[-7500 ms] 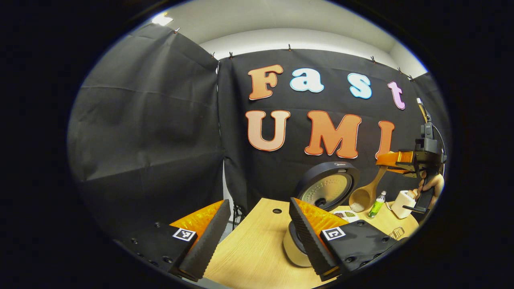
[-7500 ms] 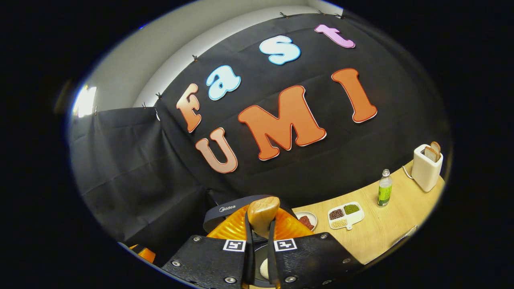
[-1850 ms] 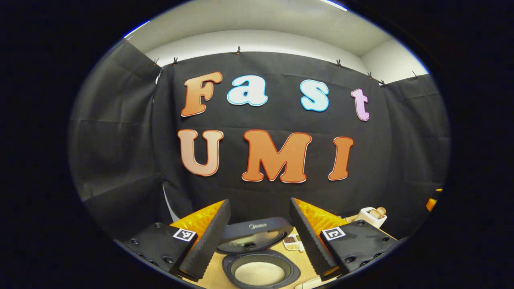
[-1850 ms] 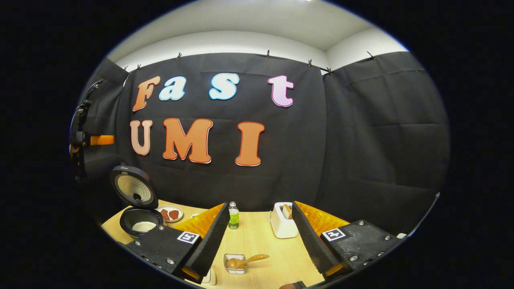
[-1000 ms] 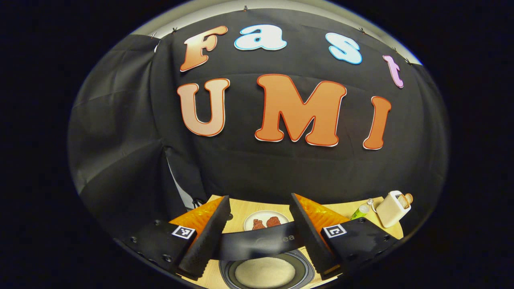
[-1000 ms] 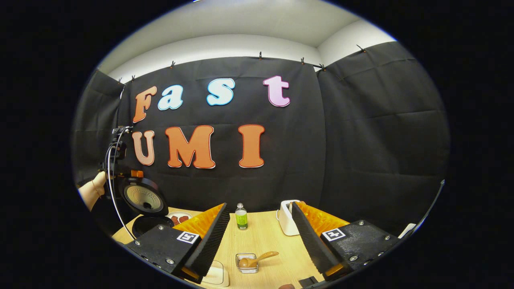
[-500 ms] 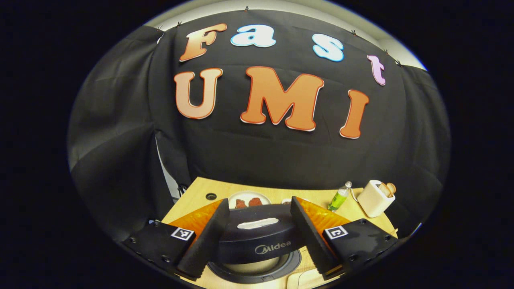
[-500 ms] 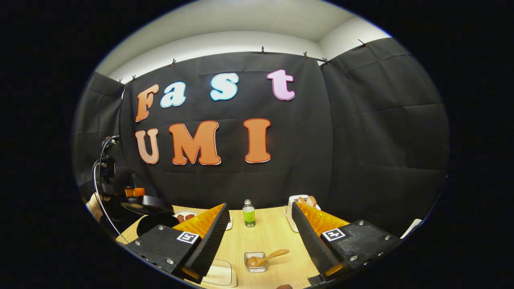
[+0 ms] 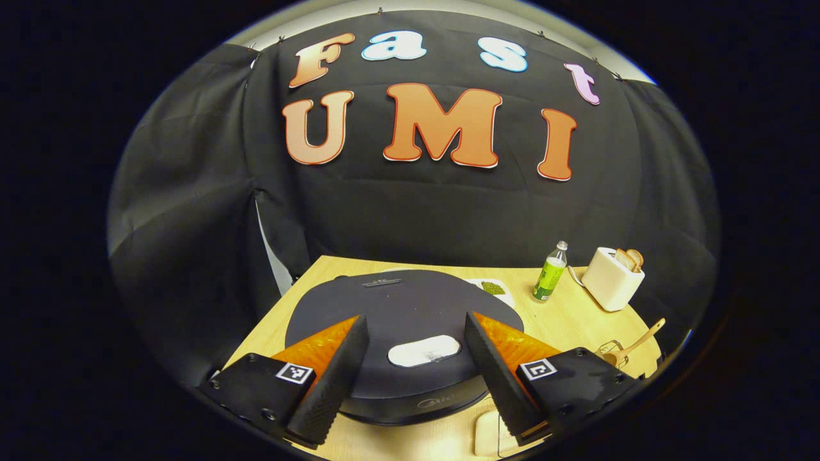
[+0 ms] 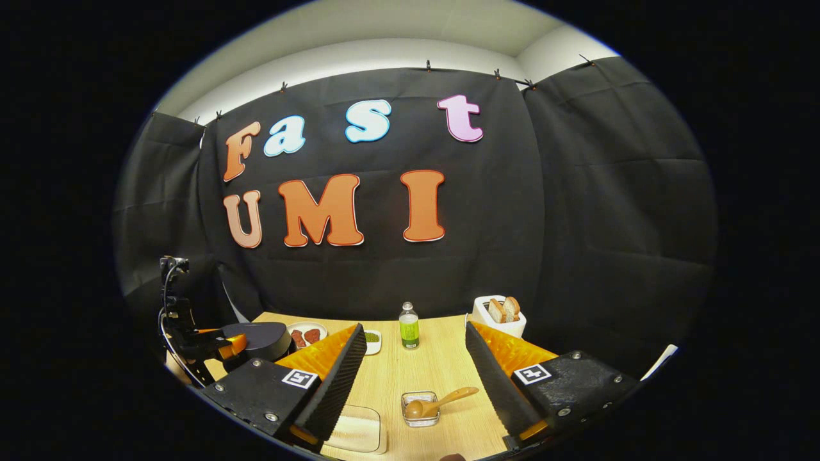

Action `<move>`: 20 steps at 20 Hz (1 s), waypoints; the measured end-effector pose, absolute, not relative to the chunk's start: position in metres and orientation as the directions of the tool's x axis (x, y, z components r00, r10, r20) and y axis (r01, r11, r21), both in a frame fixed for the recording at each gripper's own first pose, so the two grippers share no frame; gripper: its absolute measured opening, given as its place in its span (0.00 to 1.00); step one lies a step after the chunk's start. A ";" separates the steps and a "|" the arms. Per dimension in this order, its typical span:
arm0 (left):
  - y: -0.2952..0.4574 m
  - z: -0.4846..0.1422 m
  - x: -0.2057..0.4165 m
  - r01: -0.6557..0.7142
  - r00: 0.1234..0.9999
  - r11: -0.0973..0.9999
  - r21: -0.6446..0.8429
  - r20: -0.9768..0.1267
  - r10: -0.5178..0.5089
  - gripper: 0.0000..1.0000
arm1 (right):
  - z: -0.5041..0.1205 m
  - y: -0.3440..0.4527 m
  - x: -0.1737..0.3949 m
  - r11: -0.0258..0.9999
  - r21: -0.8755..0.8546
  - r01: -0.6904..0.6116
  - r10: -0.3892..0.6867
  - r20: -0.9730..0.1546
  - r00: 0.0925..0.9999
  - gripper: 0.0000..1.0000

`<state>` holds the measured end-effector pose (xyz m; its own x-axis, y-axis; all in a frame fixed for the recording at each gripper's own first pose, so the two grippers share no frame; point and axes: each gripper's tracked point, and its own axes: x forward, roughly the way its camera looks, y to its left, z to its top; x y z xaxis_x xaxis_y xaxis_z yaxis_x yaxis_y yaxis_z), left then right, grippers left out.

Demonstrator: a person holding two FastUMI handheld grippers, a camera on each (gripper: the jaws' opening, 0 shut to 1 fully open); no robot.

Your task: Close the left gripper, press the button to open the rice cooker; take a wooden spoon from the chopstick holder with the right hand, scoop a spoonful of rice and pour it into the rice cooker, then put the wooden spoon back into the chopstick holder.

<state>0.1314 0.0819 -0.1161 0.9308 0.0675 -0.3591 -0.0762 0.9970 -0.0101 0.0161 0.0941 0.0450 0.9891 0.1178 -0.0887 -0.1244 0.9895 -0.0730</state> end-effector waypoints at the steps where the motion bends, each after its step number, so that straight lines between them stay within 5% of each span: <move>1: 0.080 -0.124 0.130 -0.072 0.926 0.997 0.002 -0.371 0.068 0.94 | 0.042 0.095 0.018 0.990 -0.063 -0.127 0.121 -0.097 0.988 0.96; 7: 0.075 -0.164 0.119 -0.054 0.883 0.996 0.066 -0.463 0.079 1.00 | 0.025 0.096 0.023 0.991 -0.025 -0.134 0.129 -0.132 0.983 0.96; 20: 0.081 -0.157 0.109 -0.009 0.889 1.000 0.010 -0.458 0.013 0.94 | 0.009 0.092 0.031 0.992 -0.041 -0.121 0.114 -0.150 0.982 0.95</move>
